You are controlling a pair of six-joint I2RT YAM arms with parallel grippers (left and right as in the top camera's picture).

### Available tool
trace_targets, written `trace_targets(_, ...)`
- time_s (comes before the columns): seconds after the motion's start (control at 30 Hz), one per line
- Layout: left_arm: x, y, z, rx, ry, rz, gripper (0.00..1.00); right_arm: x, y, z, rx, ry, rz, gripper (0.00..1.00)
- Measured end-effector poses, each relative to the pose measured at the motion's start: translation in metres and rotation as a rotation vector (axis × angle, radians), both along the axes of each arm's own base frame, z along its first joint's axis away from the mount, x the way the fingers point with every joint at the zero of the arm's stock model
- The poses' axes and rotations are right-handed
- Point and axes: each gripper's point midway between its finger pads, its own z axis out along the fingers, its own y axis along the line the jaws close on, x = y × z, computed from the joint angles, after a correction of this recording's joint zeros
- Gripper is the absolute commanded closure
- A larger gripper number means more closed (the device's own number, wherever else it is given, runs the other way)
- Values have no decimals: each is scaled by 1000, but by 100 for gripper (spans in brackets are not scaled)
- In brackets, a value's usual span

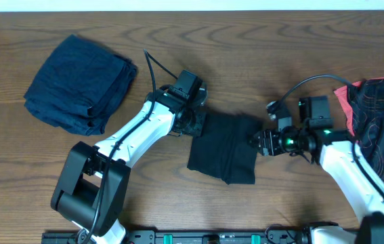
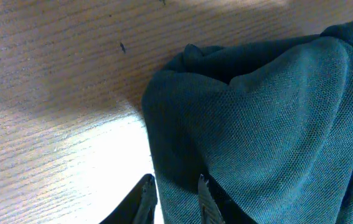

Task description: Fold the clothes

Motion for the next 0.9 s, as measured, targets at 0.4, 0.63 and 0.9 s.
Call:
trace_targets(0.4,-11,9,-4,47,36,-27,94,7,-5,-23,-44,29,-20,99)
trace_targets(0.63,-11,18,-6,68,42,-18,73,30,-41,-15,-131,-46,-135,99)
trace_targets(0.9,7,-4,5,-69,-15,-30,31,31,-44,-13,-143,-51,-144,85)
